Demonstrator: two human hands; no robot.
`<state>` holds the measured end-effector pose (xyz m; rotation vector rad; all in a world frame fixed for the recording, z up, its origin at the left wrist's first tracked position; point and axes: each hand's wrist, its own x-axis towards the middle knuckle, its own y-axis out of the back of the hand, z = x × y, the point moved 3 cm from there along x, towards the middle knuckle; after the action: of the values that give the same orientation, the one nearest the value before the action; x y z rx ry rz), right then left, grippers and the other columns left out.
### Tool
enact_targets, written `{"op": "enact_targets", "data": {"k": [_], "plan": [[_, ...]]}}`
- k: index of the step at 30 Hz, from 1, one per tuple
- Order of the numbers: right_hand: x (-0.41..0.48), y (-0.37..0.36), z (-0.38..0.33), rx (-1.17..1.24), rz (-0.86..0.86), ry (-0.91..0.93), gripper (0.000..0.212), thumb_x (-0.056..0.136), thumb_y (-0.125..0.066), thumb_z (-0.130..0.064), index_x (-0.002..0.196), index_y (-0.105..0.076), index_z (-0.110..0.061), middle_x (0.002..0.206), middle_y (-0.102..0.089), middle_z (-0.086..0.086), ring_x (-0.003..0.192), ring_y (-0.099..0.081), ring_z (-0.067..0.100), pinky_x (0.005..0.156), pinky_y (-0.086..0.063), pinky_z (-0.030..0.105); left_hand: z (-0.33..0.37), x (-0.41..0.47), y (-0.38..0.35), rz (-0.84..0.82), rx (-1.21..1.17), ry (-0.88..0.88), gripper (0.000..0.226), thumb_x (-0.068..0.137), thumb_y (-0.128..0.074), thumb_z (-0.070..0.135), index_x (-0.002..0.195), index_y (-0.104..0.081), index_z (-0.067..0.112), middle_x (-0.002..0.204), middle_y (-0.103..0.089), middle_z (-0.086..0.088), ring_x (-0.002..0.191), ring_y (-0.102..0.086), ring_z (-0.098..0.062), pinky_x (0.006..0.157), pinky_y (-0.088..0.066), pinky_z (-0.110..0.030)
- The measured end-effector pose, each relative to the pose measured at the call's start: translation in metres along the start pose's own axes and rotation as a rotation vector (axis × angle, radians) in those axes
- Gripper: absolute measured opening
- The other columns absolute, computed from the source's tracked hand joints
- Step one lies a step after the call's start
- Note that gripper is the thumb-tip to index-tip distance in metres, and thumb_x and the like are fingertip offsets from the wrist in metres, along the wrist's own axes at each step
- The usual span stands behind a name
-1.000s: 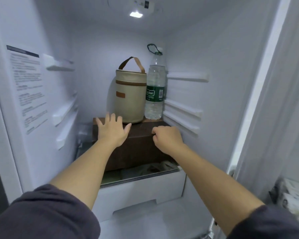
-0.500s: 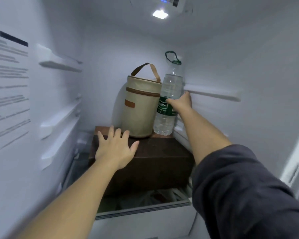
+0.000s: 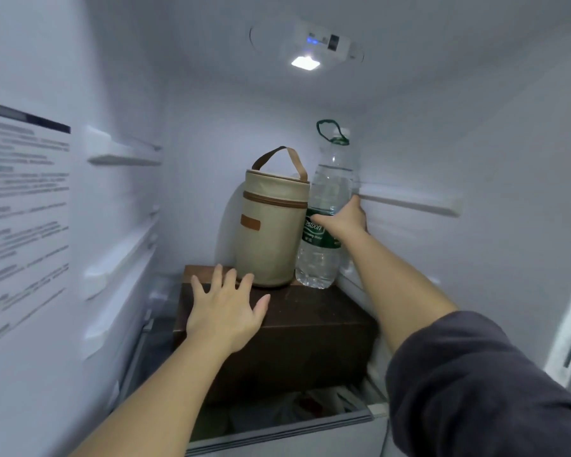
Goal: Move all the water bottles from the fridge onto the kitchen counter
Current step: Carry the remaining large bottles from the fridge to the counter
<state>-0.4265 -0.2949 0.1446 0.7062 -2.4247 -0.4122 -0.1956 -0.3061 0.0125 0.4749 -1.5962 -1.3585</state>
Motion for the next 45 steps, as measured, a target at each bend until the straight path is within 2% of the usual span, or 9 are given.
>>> {"op": "enact_targets", "data": {"k": [16,23,27,30,33,35,38,42,45], "plan": [[-0.07,0.032,-0.016,0.095,-0.218,-0.036,0.088,0.071,-0.086,-0.025,0.14,-0.033,-0.013,0.134,-0.055,0.007,0.121,-0.055,0.026,0.083,-0.048,0.034,0.0,-0.005,0.009,-0.061,-0.029,0.004,0.065,0.098,-0.017,0.06,0.152,-0.022,0.024,0.159,-0.023,-0.007,0.149,-0.006,-0.029,0.116,-0.008,-0.061],[-0.049,0.046,-0.053,0.14,-0.183,-0.021,0.116,0.068,-0.083,-0.05,0.155,-0.01,-0.024,0.153,-0.035,0.012,0.136,-0.04,0.035,0.108,-0.04,0.05,0.0,-0.002,0.006,-0.048,-0.038,0.006,0.067,0.097,-0.017,0.062,0.152,-0.023,0.025,0.159,-0.024,-0.005,0.149,-0.006,-0.028,0.117,-0.008,-0.06],[-0.033,0.054,-0.096,0.218,-0.114,0.048,0.088,0.077,-0.074,-0.053,0.145,-0.033,-0.017,0.148,-0.041,0.007,0.13,-0.045,0.028,0.099,-0.042,0.04,0.0,0.0,0.004,-0.039,-0.047,0.021,0.067,0.097,-0.018,0.062,0.152,-0.022,0.025,0.159,-0.023,-0.004,0.149,-0.006,-0.027,0.117,-0.007,-0.059],[-0.027,0.053,-0.107,0.244,-0.123,0.07,0.049,0.08,-0.074,-0.043,0.116,-0.053,-0.018,0.121,-0.061,0.003,0.108,-0.059,0.02,0.087,-0.045,0.035,0.0,0.002,0.003,-0.035,-0.052,0.026,0.068,0.096,-0.018,0.063,0.152,-0.021,0.024,0.159,-0.024,-0.004,0.149,-0.006,-0.027,0.117,-0.007,-0.059],[-0.036,0.068,-0.115,0.155,-0.223,0.16,0.025,0.086,-0.067,-0.033,0.105,-0.058,-0.019,0.105,-0.063,0.0,0.094,-0.06,0.013,0.072,-0.045,0.029,-0.002,0.002,0.004,-0.032,-0.069,0.03,0.068,0.096,-0.02,0.062,0.152,-0.021,0.024,0.159,-0.025,-0.004,0.149,-0.007,-0.027,0.117,-0.008,-0.058],[-0.045,0.085,-0.121,0.103,-0.264,0.196,0.021,0.089,-0.065,-0.029,0.103,-0.055,-0.019,0.104,-0.061,0.001,0.089,-0.057,0.012,0.062,-0.039,0.025,-0.002,0.001,0.005,-0.034,-0.077,0.039,0.067,0.097,-0.021,0.061,0.152,-0.022,0.024,0.159,-0.025,-0.004,0.149,-0.008,-0.026,0.117,-0.007,-0.058],[-0.061,0.103,-0.125,0.073,-0.231,0.179,0.028,0.087,-0.067,-0.029,0.108,-0.057,-0.015,0.104,-0.062,0.003,0.093,-0.059,0.017,0.065,-0.043,0.027,0.0,-0.002,0.01,0.005,-0.115,0.055,0.059,0.099,-0.028,0.053,0.15,-0.027,0.023,0.155,-0.032,-0.001,0.146,-0.021,-0.022,0.117,-0.01,-0.055],[-0.082,0.111,-0.123,0.161,-0.189,0.174,0.021,0.087,-0.068,-0.025,0.102,-0.058,-0.016,0.103,-0.064,0.005,0.096,-0.061,0.021,0.064,-0.044,0.026,0.014,0.002,0.026,0.158,-0.575,0.107,0.041,0.101,-0.037,0.036,0.136,-0.047,0.017,0.134,-0.055,-0.002,0.119,-0.053,-0.019,0.101,-0.04,-0.04],[-0.096,0.113,-0.123,0.204,-0.199,0.19,0.023,0.087,-0.069,-0.024,0.105,-0.057,-0.016,0.102,-0.063,0.005,0.092,-0.059,0.018,0.061,-0.041,0.025,0.042,0.016,0.036,-0.025,-0.79,0.115,0.044,0.103,-0.028,0.034,0.127,-0.055,0.009,0.128,-0.059,-0.013,0.112,-0.054,-0.028,0.092,-0.042,-0.035]]}}
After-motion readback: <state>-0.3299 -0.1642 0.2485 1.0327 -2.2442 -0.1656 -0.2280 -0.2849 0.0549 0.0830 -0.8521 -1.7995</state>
